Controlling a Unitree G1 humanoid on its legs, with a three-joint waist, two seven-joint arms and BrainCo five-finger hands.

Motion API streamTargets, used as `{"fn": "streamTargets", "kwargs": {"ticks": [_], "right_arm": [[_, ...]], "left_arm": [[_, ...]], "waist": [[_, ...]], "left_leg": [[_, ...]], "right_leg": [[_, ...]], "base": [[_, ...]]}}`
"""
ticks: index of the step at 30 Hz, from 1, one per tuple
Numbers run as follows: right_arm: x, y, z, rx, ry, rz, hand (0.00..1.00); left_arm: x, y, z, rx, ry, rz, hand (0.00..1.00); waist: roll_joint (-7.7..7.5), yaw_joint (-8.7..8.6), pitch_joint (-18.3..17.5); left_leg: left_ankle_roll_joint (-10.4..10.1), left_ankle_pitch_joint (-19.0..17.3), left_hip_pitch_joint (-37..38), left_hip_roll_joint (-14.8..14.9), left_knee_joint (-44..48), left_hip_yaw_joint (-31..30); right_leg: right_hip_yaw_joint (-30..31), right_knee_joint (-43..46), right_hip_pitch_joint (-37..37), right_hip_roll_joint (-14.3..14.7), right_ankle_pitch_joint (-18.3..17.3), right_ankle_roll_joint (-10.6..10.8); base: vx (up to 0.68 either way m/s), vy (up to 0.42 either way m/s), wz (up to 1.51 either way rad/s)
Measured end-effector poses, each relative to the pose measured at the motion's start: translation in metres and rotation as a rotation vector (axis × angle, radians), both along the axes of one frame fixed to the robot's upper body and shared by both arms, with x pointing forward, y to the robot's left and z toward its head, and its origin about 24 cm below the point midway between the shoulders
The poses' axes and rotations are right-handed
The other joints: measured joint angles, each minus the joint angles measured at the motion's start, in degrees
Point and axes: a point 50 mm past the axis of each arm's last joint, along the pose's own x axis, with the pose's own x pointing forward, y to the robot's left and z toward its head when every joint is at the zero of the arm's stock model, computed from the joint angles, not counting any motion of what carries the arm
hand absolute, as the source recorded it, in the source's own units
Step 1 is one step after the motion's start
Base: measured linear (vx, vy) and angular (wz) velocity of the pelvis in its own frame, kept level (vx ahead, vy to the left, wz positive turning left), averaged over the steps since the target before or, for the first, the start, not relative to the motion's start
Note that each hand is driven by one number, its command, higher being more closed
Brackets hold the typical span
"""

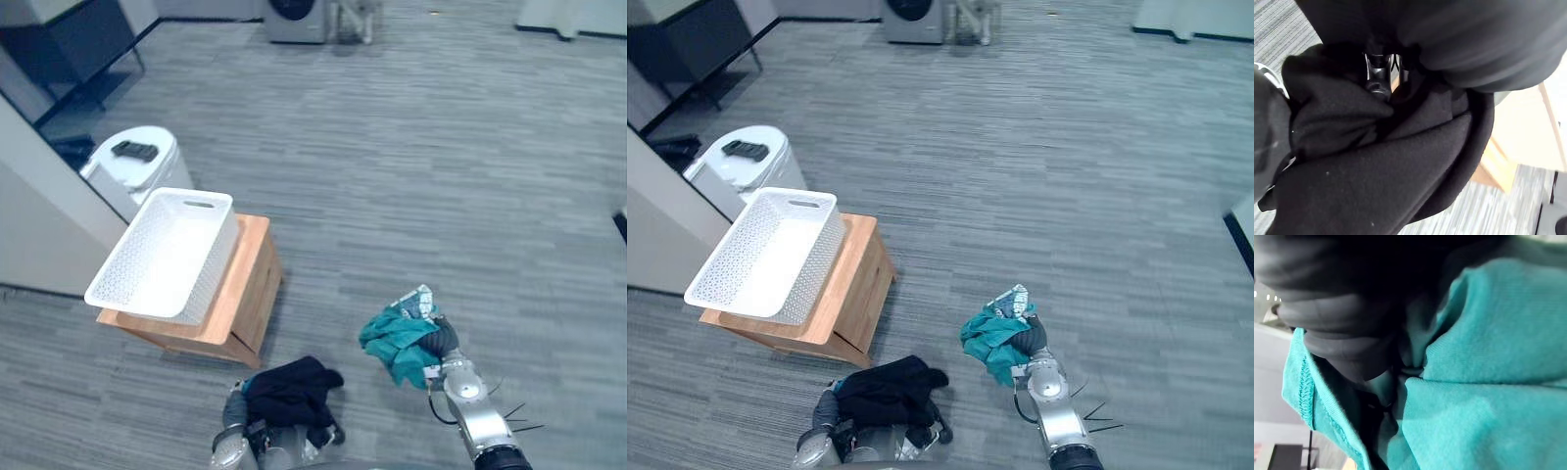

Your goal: Tidy the bed and pick cloth on bed and put in laundry

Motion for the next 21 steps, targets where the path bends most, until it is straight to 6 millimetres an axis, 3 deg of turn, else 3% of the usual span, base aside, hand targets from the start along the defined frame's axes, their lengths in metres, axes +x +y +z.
{"fn": "streamTargets", "kwargs": {"ticks": [1, 2, 4, 5, 8, 9, 10, 11, 12, 13, 15, 16, 17, 18, 19, 20, 21], "right_arm": [[-0.004, 0.007, -0.004, 0.017, 0.016, 0.004, 1.00], [-0.005, 0.008, -0.005, 0.023, 0.019, 0.002, 1.00], [-0.012, 0.013, -0.009, 0.047, 0.034, -0.005, 1.00], [-0.012, 0.013, -0.008, 0.048, 0.029, -0.004, 1.00], [-0.011, 0.013, -0.003, 0.059, 0.005, -0.012, 1.00], [-0.011, 0.012, -0.003, 0.062, 0.003, -0.016, 1.00], [-0.013, 0.010, -0.004, 0.063, 0.009, -0.026, 1.00], [-0.013, 0.010, -0.004, 0.065, 0.010, -0.029, 1.00], [-0.014, 0.010, -0.005, 0.072, 0.012, -0.033, 1.00], [-0.017, 0.011, -0.008, 0.083, 0.023, -0.042, 1.00], [-0.025, 0.011, -0.012, 0.094, 0.047, -0.049, 1.00], [-0.029, 0.009, -0.014, 0.084, 0.059, -0.046, 1.00], [-0.030, 0.008, -0.014, 0.076, 0.061, -0.039, 1.00], [-0.028, 0.002, -0.010, 0.050, 0.042, -0.037, 1.00], [-0.028, -0.002, -0.008, 0.032, 0.035, -0.028, 1.00], [-0.027, -0.007, -0.006, 0.015, 0.030, -0.023, 1.00], [-0.025, -0.008, -0.004, 0.013, 0.018, -0.030, 1.00]], "left_arm": [[0.002, 0.003, 0.000, 0.016, 0.009, -0.009, 1.00], [0.003, 0.003, 0.001, 0.022, 0.010, -0.015, 1.00], [0.013, 0.003, 0.005, 0.057, -0.011, -0.078, 1.00], [0.013, 0.003, 0.005, 0.065, -0.012, -0.084, 1.00], [0.023, 0.005, 0.009, 0.105, -0.032, -0.135, 1.00], [0.024, 0.003, 0.008, 0.113, -0.027, -0.155, 1.00], [0.025, 0.001, 0.006, 0.117, -0.017, -0.173, 1.00], [0.026, 0.000, 0.006, 0.121, -0.015, -0.180, 1.00], [0.025, 0.002, 0.005, 0.129, -0.010, -0.182, 1.00], [0.023, 0.009, 0.005, 0.150, -0.001, -0.182, 1.00], [0.014, 0.019, 0.003, 0.177, 0.024, -0.179, 1.00], [0.005, 0.023, 0.000, 0.179, 0.049, -0.167, 1.00], [-0.003, 0.023, -0.003, 0.170, 0.071, -0.155, 1.00], [-0.001, 0.015, -0.004, 0.144, 0.064, -0.148, 1.00], [-0.002, 0.008, -0.005, 0.120, 0.064, -0.134, 1.00], [-0.006, -0.001, -0.007, 0.084, 0.070, -0.114, 1.00], [-0.007, -0.008, -0.008, 0.062, 0.070, -0.114, 1.00]], "waist": [[-0.09, -1.40, 0.2], [0.15, -1.47, 0.4], [0.95, -2.19, 0.9], [0.81, -2.39, 0.8], [0.55, -3.95, 0.7], [0.62, -4.39, 0.9], [0.45, -4.44, 1.0], [0.38, -4.44, 1.5], [0.45, -4.42, 2.1], [0.06, -4.39, 2.7], [-1.40, -4.23, 1.9], [-0.72, -4.24, 0.9], [2.06, -4.27, 0.4], [3.54, -4.86, 1.6], [4.21, -4.69, 2.2], [4.70, -3.97, 2.6], [4.76, -4.29, 2.7]], "left_leg": [[-0.1, -0.2, 4.1, -1.8, -1.4, -6.1], [-0.2, -0.2, 5.1, -2.0, -1.8, -7.5], [-1.2, 0.0, 12.7, -2.4, -4.2, -16.2], [-1.4, 0.0, 13.2, -2.5, -4.4, -17.6], [-4.9, -1.4, 15.1, -2.7, -5.3, -26.1], [-6.3, -2.2, 15.6, -2.6, -5.5, -28.6], [-8.1, -3.4, 16.6, -2.0, -5.3, -31.4], [-8.8, -3.9, 17.2, -1.6, -5.1, -32.5], [-10.6, -5.6, 18.0, -0.5, -4.7, -34.4], [-13.0, -7.3, 19.2, 0.7, -4.3, -36.5], [-15.7, -10.3, 20.9, 2.6, -3.6, -39.3], [-17.2, -12.0, 21.4, 5.8, -2.5, -40.9], [-18.2, -11.7, 19.5, 9.7, 3.1, -42.0], [-15.7, -9.2, 12.6, 12.8, 16.5, -41.5], [-14.2, -6.1, 9.3, 15.0, 23.6, -39.4], [-14.6, -5.1, 5.8, 18.8, 30.0, -33.4], [-14.3, -5.4, 4.4, 20.7, 32.9, -26.1]], "right_leg": [[3.6, 14.2, -3.6, -0.3, -0.5, -0.4], [4.1, 15.8, -4.1, -0.2, -0.7, -0.8], [4.0, 15.9, -8.0, -0.1, -3.4, -3.8], [4.3, 14.3, -9.0, -0.1, -4.0, -3.7], [12.1, -7.0, -16.2, 2.2, -5.0, -2.9], [17.3, -18.3, -17.4, 3.3, -3.1, -2.1], [22.9, -31.4, -17.4, 3.8, 1.5, -0.9], [24.2, -34.5, -17.6, 3.8, 3.0, -0.5], [26.2, -36.5, -18.5, 3.7, 3.9, 1.4], [26.5, -36.0, -18.9, 3.2, 4.1, 1.4], [25.6, -32.6, -17.7, 3.2, 3.1, -0.6], [24.9, -30.8, -16.9, 5.6, 6.5, 1.1], [22.3, -29.5, -15.8, 8.2, 6.8, 0.7], [18.6, -29.0, -13.8, 9.4, 6.9, -1.0], [16.8, -29.9, -12.0, 10.1, 7.4, -2.3], [14.5, -31.2, -9.3, 10.9, 7.6, -4.7], [12.3, -33.1, -5.9, 10.8, 7.0, -6.5]], "base": [[0.62, 0.102, 1.78], [0.70, 0.014, 2.08], [0.50, -0.086, 1.97], [0.43, -0.183, 1.88], [0.41, -0.273, 1.61], [0.35, -0.346, 1.30], [0.35, -0.373, 1.26], [0.36, -0.431, 1.16], [0.32, -0.483, 1.17], [0.39, -0.631, 1.29], [0.36, -0.603, 1.00], [0.35, -0.488, 0.95], [0.42, -0.588, 1.22], [0.37, -0.572, 1.08], [0.33, -0.574, 0.87], [0.38, -0.595, 0.73], [0.32, -0.425, 0.73]]}}
